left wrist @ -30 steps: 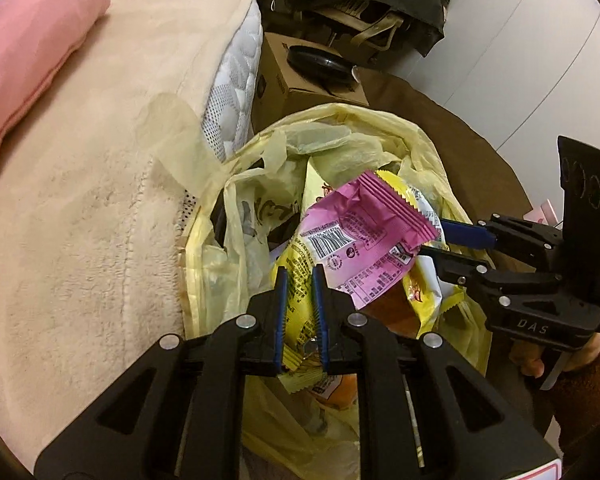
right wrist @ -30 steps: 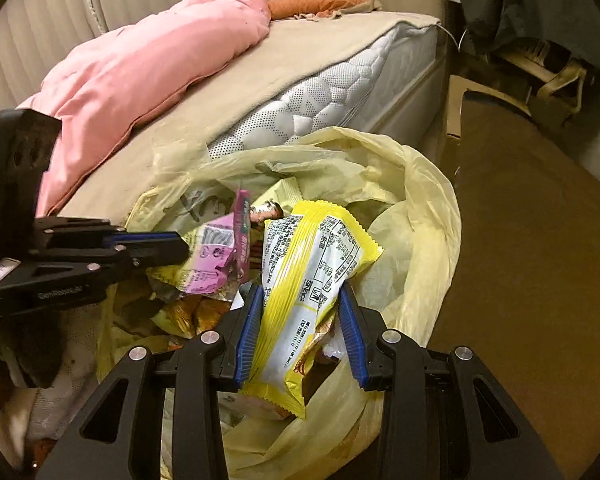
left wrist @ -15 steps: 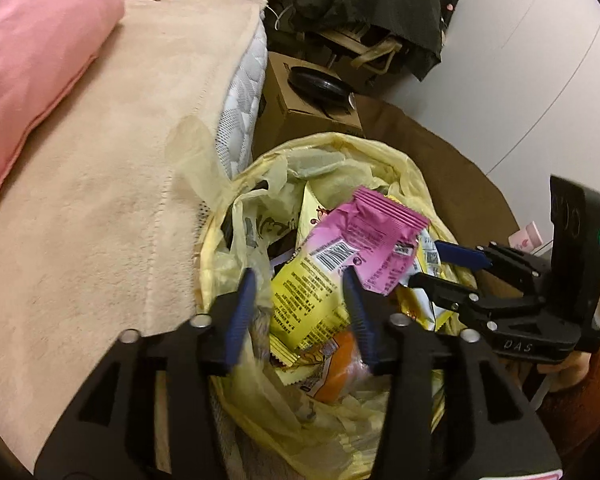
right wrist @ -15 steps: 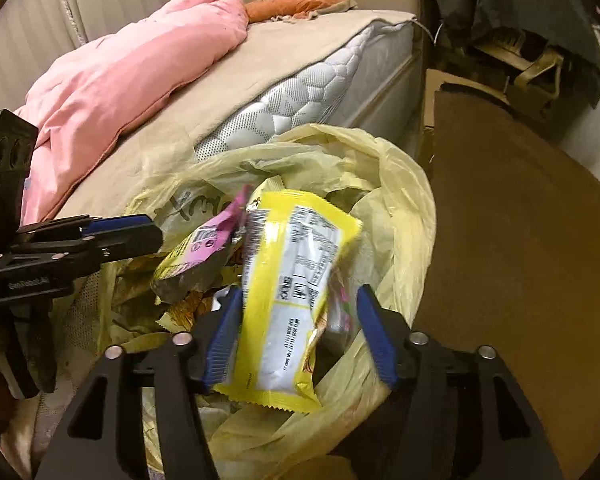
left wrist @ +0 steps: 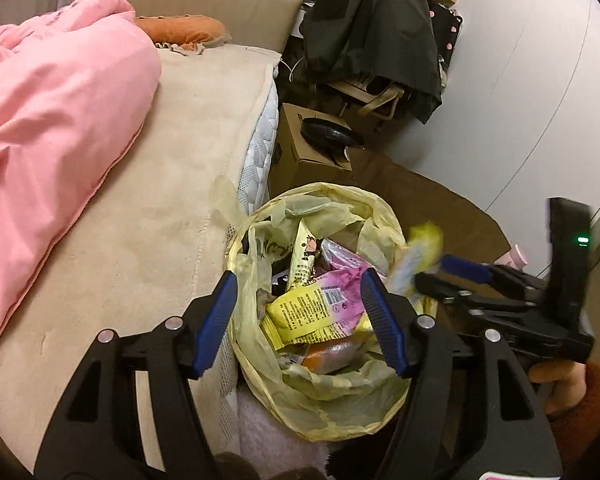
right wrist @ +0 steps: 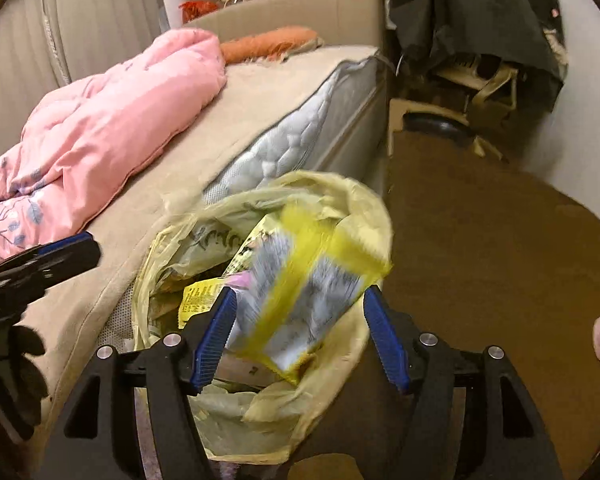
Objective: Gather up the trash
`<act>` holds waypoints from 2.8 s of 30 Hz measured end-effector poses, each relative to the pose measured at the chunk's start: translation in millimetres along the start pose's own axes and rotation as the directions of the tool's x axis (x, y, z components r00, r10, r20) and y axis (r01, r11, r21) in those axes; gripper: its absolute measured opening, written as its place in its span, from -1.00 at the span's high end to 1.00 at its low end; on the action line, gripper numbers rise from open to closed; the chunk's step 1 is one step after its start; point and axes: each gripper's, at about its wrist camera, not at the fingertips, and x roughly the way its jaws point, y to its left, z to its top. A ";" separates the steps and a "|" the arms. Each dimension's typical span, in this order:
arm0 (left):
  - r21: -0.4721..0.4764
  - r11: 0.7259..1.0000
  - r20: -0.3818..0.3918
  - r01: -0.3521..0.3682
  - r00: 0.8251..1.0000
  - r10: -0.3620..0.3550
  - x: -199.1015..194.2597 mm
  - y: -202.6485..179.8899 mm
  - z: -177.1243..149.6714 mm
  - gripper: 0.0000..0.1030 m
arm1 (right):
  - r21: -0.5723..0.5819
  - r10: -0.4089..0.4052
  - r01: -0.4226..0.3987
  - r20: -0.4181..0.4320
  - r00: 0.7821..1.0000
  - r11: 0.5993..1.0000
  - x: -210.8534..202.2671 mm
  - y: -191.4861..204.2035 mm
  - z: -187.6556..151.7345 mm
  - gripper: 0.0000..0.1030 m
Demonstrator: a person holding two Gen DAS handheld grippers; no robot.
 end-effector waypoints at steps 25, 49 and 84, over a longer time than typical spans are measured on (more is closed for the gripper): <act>0.209 0.977 0.076 -0.036 0.997 0.020 -63.0 -97.7 -78.6 -0.18 | 0.229 -0.243 0.200 0.175 0.954 0.953 -165.4 -3.1 -140.3 -0.20; 0.226 0.967 0.009 -0.119 0.993 0.121 -53.4 -98.0 -101.6 -0.18 | 0.232 -0.265 0.234 0.111 0.958 0.944 -162.0 14.9 -165.3 -0.20; 0.236 0.962 0.022 -0.140 0.990 0.139 -58.1 -97.1 -101.8 -0.16 | 0.234 -0.265 0.232 0.119 0.957 0.944 -163.0 15.0 -165.1 -0.20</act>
